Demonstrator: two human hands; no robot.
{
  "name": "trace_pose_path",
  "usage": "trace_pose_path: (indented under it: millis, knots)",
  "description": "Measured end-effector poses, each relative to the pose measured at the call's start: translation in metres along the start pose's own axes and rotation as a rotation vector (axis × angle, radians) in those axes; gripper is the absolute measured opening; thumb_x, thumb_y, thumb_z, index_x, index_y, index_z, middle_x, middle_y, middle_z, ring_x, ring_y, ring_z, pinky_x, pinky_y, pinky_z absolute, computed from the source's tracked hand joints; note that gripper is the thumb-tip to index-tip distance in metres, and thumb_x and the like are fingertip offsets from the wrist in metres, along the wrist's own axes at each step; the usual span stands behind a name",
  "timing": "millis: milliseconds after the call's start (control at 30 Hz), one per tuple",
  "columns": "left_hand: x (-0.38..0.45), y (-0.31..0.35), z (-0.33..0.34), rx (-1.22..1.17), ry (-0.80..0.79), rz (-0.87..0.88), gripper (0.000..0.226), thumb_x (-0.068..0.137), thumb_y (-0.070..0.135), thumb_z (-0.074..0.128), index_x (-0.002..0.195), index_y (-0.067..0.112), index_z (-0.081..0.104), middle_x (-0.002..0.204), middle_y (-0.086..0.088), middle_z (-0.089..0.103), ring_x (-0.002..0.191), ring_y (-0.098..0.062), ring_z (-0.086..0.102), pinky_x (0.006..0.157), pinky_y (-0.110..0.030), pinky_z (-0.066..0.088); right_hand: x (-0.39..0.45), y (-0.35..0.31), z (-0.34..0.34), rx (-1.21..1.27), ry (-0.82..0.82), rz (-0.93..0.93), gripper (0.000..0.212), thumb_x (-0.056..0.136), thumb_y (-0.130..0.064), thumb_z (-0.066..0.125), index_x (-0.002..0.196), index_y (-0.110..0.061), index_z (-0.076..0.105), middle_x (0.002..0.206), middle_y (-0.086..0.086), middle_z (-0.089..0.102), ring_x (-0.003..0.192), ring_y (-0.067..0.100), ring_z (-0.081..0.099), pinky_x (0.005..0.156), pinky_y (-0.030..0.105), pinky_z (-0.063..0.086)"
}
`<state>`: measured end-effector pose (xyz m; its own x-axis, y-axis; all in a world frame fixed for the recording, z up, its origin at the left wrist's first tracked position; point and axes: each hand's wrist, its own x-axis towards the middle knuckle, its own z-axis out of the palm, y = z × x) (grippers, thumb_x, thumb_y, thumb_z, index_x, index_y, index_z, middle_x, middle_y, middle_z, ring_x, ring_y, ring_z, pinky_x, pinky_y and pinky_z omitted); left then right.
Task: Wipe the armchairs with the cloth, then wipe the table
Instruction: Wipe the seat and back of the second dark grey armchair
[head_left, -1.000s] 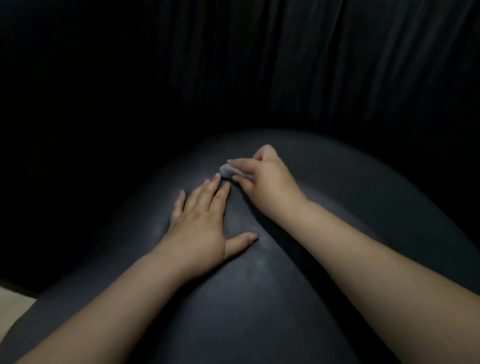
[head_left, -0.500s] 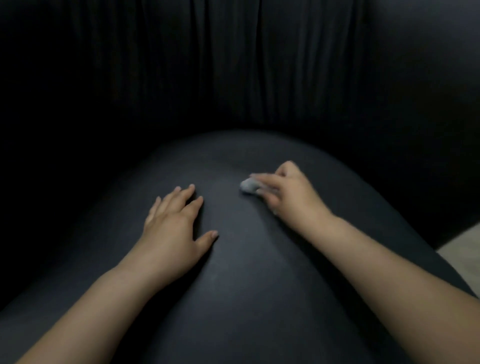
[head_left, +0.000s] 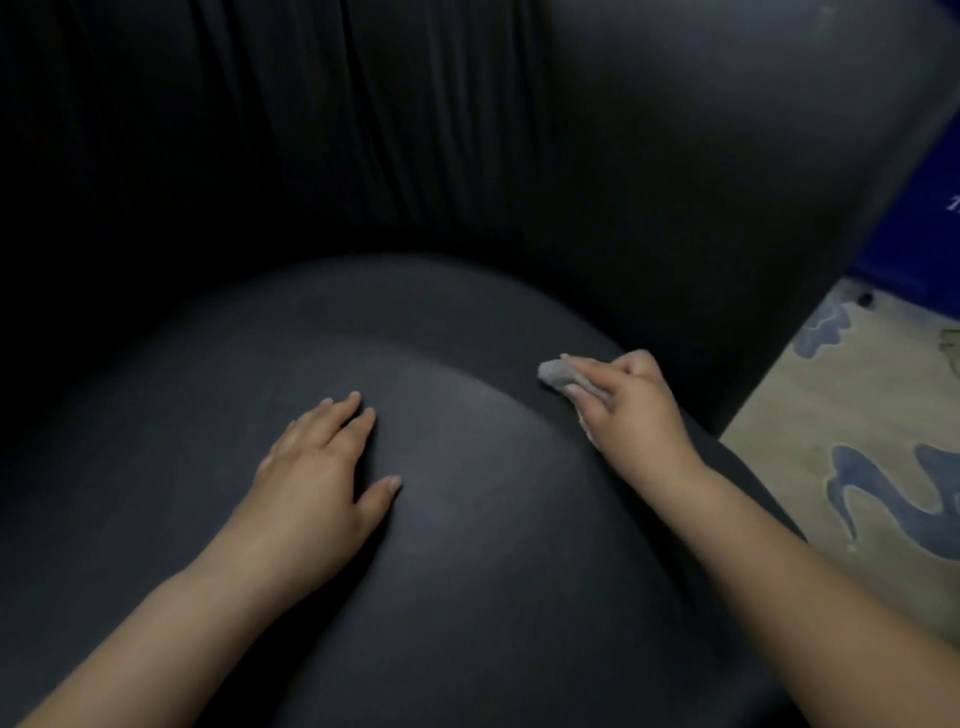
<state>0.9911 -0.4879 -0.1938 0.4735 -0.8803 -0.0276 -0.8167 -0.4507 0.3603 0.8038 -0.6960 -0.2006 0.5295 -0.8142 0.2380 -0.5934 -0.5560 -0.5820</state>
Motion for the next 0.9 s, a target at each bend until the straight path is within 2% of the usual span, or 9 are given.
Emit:
trace_pose_path:
  millis: [133,200,267,367,467,533,633,800,900]
  knots:
    - [-0.002,0.012,0.009,-0.025,0.023,0.021,0.071,0.091,0.05,0.047,0.151,0.023,0.021,0.16,0.008,0.01,0.146,-0.011,0.002,0.116,-0.026,0.002,-0.024,-0.008,0.005,-0.024,-0.058,-0.18,0.035,0.086,-0.022,0.068,0.118,-0.035,0.065,0.094,-0.003,0.041,0.085,0.01,0.047,0.08,0.01,0.037]
    - [-0.003,0.013,0.013,-0.009,0.009,0.047,0.075,0.089,0.057,0.044,0.152,0.025,0.018,0.16,0.01,0.007,0.146,-0.01,0.0,0.116,-0.026,0.001,-0.018,0.0,-0.002,-0.024,-0.039,-0.123,0.034,0.087,-0.025,0.067,0.12,-0.033,0.065,0.093,-0.003,0.041,0.085,0.009,0.048,0.082,0.013,0.04]
    - [-0.005,0.01,0.015,0.02,-0.006,0.067,0.082,0.084,0.065,0.036,0.152,0.027,0.014,0.16,0.01,0.003,0.146,-0.009,-0.002,0.116,-0.027,-0.001,-0.011,0.01,-0.007,0.008,-0.001,-0.012,0.033,0.089,-0.026,0.064,0.122,-0.029,0.064,0.094,-0.006,0.04,0.085,0.001,0.047,0.082,0.001,0.035]
    - [-0.01,0.009,0.016,0.044,-0.042,0.074,0.084,0.081,0.069,0.023,0.153,0.027,0.007,0.16,0.008,-0.005,0.146,-0.009,-0.007,0.118,-0.029,-0.003,-0.015,0.01,-0.003,0.026,0.0,-0.011,0.033,0.089,-0.017,0.065,0.122,-0.023,0.064,0.094,-0.007,0.038,0.086,-0.01,0.044,0.082,-0.009,0.025]
    - [-0.013,0.013,0.012,0.031,-0.091,0.046,0.077,0.09,0.062,0.031,0.153,0.027,0.005,0.16,0.008,-0.008,0.146,-0.009,-0.009,0.116,-0.027,-0.006,-0.013,0.003,-0.005,0.025,-0.038,0.039,0.032,0.09,-0.015,0.064,0.121,-0.018,0.065,0.099,-0.002,0.04,0.092,-0.012,0.039,0.083,-0.011,0.022]
    - [-0.012,0.017,0.002,0.014,-0.145,0.023,0.074,0.093,0.055,0.04,0.153,0.025,0.01,0.16,0.007,-0.003,0.147,-0.011,-0.003,0.117,-0.027,-0.001,-0.011,-0.006,-0.012,0.026,-0.105,0.128,0.034,0.091,-0.019,0.062,0.126,-0.02,0.061,0.103,0.0,0.041,0.094,-0.001,0.044,0.081,-0.007,0.024]
    - [-0.013,0.02,-0.027,-0.028,-0.207,-0.028,0.067,0.094,0.045,0.048,0.152,0.022,0.02,0.16,0.005,0.012,0.146,-0.014,0.011,0.118,-0.029,0.01,-0.013,-0.031,-0.03,0.114,-0.14,0.254,0.037,0.092,-0.022,0.061,0.129,-0.023,0.058,0.103,0.001,0.041,0.092,0.01,0.049,0.076,-0.005,0.028]
    - [-0.034,0.026,-0.102,0.098,-0.23,-0.081,0.062,0.094,0.042,0.047,0.149,0.023,0.028,0.157,0.004,0.023,0.144,-0.018,0.019,0.117,-0.035,0.017,-0.018,-0.094,-0.076,0.231,-0.174,0.292,0.036,0.092,-0.018,0.062,0.128,-0.022,0.059,0.1,-0.002,0.039,0.08,-0.015,0.048,0.065,-0.008,0.032]
    - [-0.052,0.033,-0.163,0.153,-0.216,-0.126,0.054,0.094,0.039,0.046,0.145,0.024,0.036,0.154,0.005,0.031,0.142,-0.018,0.023,0.116,-0.034,0.019,-0.021,-0.139,-0.114,0.282,-0.207,0.349,0.036,0.094,-0.022,0.059,0.13,-0.026,0.057,0.103,-0.006,0.038,0.084,-0.008,0.051,0.068,-0.004,0.035]
